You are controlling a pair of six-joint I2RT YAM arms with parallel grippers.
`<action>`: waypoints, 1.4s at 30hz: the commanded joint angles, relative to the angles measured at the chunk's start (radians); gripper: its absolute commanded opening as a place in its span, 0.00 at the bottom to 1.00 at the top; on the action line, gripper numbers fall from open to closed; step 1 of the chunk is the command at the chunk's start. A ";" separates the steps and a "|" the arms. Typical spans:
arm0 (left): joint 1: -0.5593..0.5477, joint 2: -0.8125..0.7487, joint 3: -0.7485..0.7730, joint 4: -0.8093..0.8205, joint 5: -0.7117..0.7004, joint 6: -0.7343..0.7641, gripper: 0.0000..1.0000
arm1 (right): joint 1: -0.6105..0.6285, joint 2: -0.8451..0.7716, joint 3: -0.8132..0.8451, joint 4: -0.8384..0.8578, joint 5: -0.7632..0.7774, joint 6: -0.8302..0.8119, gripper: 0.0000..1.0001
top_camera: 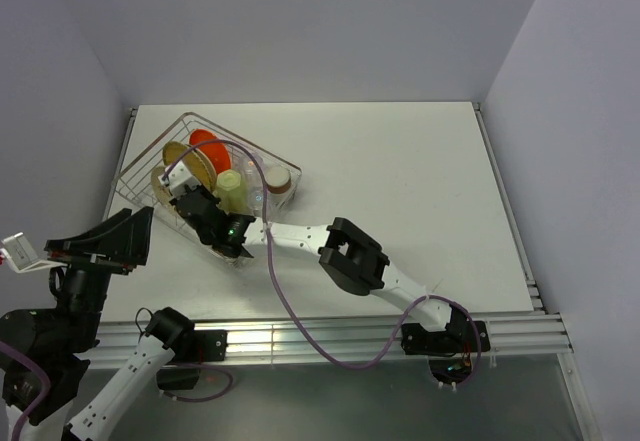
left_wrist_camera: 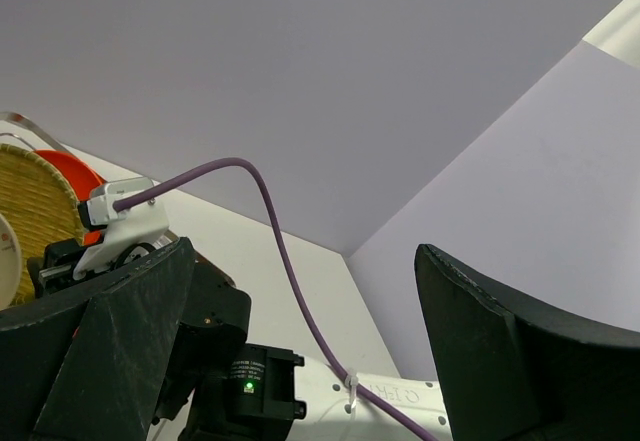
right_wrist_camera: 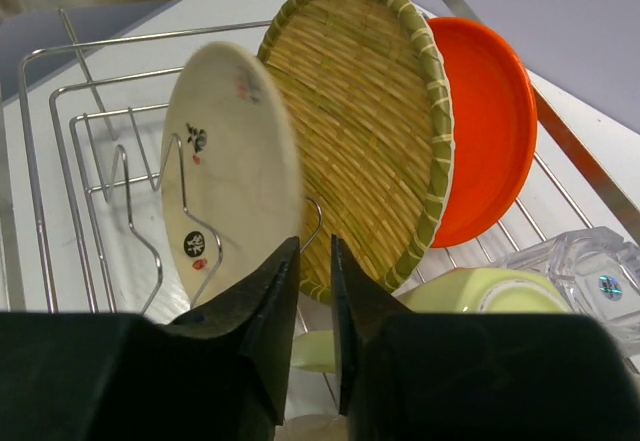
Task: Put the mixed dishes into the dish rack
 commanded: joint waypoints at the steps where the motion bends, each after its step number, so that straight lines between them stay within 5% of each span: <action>1: 0.002 -0.013 0.005 0.002 -0.009 0.006 0.99 | 0.008 0.002 -0.011 0.011 -0.002 0.019 0.27; 15: 0.002 -0.009 -0.002 0.007 -0.004 0.005 0.99 | -0.007 -0.113 0.033 -0.103 -0.083 0.032 0.43; 19: 0.002 0.003 -0.018 0.014 0.022 -0.005 0.99 | -0.056 -0.234 0.029 -0.267 -0.273 0.061 0.46; 22: 0.002 0.032 -0.013 0.005 0.039 -0.014 0.99 | -0.096 -0.359 -0.008 -0.425 -0.534 0.030 0.60; 26: 0.002 0.090 -0.013 0.001 0.091 -0.012 0.99 | -0.247 -0.560 -0.109 -0.628 -0.957 -0.059 0.77; 31: 0.002 0.181 -0.050 0.030 0.160 -0.011 0.99 | -0.470 -0.811 -0.312 -0.743 -1.209 -0.089 0.89; 33: 0.002 0.237 -0.056 0.008 0.181 -0.017 0.99 | -0.611 -0.871 -0.402 -0.771 -1.246 -0.074 1.00; 40: 0.002 0.351 -0.142 0.059 0.238 -0.035 0.99 | -1.018 -1.101 -0.670 -0.822 -1.285 0.046 1.00; 42: 0.002 0.383 -0.160 0.086 0.237 -0.043 0.99 | -1.075 -1.165 -0.795 -0.768 -1.189 0.085 1.00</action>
